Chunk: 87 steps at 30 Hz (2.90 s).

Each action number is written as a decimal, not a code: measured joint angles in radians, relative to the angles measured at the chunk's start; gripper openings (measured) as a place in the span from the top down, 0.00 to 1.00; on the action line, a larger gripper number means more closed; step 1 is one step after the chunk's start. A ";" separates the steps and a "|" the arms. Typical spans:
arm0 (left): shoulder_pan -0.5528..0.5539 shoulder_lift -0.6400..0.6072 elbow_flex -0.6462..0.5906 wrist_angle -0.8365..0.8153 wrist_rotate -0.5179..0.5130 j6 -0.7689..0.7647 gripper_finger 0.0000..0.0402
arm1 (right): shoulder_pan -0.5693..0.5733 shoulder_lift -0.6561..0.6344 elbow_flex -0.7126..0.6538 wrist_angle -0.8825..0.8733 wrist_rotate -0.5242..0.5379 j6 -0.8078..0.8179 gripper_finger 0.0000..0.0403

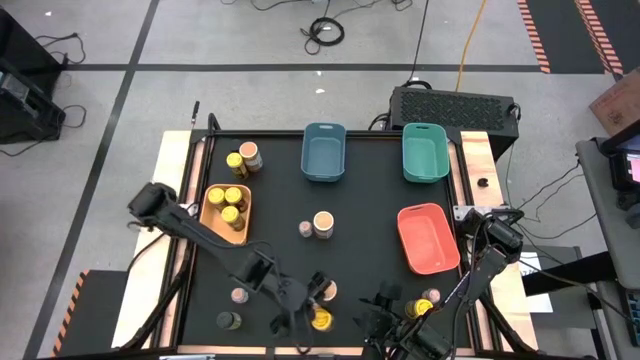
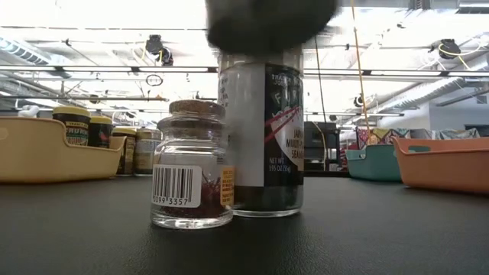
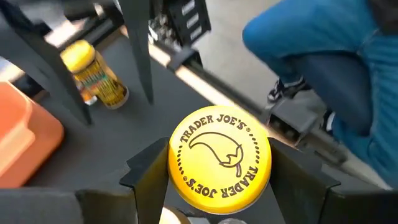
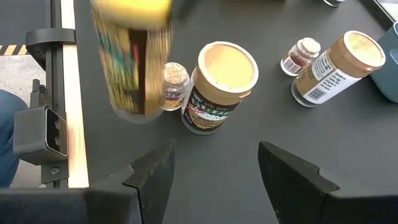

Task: Sort spices by type
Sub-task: Put the yellow seasoning can into the yellow bin

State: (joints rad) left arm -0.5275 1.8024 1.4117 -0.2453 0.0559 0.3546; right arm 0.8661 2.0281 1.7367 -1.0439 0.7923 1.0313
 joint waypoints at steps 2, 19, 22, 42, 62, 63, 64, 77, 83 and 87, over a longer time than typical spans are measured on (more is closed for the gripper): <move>-0.005 -0.051 0.000 -0.022 0.000 -0.001 0.41 | 0.000 0.000 0.000 0.000 -0.003 0.000 0.44; -0.023 -0.574 -0.004 -0.885 -0.495 -0.649 0.41 | 0.000 0.000 0.000 0.004 -0.007 -0.003 0.44; -0.023 -0.644 -0.019 -1.023 -0.535 -0.792 0.41 | 0.000 0.000 0.000 0.004 -0.007 -0.003 0.44; -0.022 -0.749 -0.178 -1.324 -0.602 -1.288 0.41 | 0.000 0.000 0.000 0.005 -0.007 -0.053 0.44; -0.022 -0.752 -0.357 -1.327 -0.475 -1.294 0.41 | -0.005 0.000 0.000 0.015 -0.004 -0.100 0.44; -0.022 -0.752 -0.367 -1.327 -0.475 -1.297 0.41 | -0.005 0.000 0.000 0.019 -0.004 -0.100 0.44; -0.022 -0.752 -0.377 -1.327 -0.475 -1.299 0.41 | -0.005 0.000 0.000 0.019 -0.004 -0.101 0.44; -0.021 -0.776 -0.466 -1.326 -0.554 -1.371 0.41 | -0.005 0.000 0.000 0.020 -0.003 -0.101 0.44; -0.022 -0.815 -0.511 -1.326 -0.562 -1.422 0.41 | -0.005 0.000 0.000 0.023 -0.003 -0.101 0.44; -0.022 -0.838 -0.543 -1.296 -0.569 -1.423 0.41 | -0.005 0.000 0.000 0.023 -0.003 -0.102 0.44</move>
State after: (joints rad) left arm -0.5491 0.9642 0.8688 -1.5411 -0.5136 -1.0683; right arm 0.8612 2.0281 1.7363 -1.0208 0.7891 0.9297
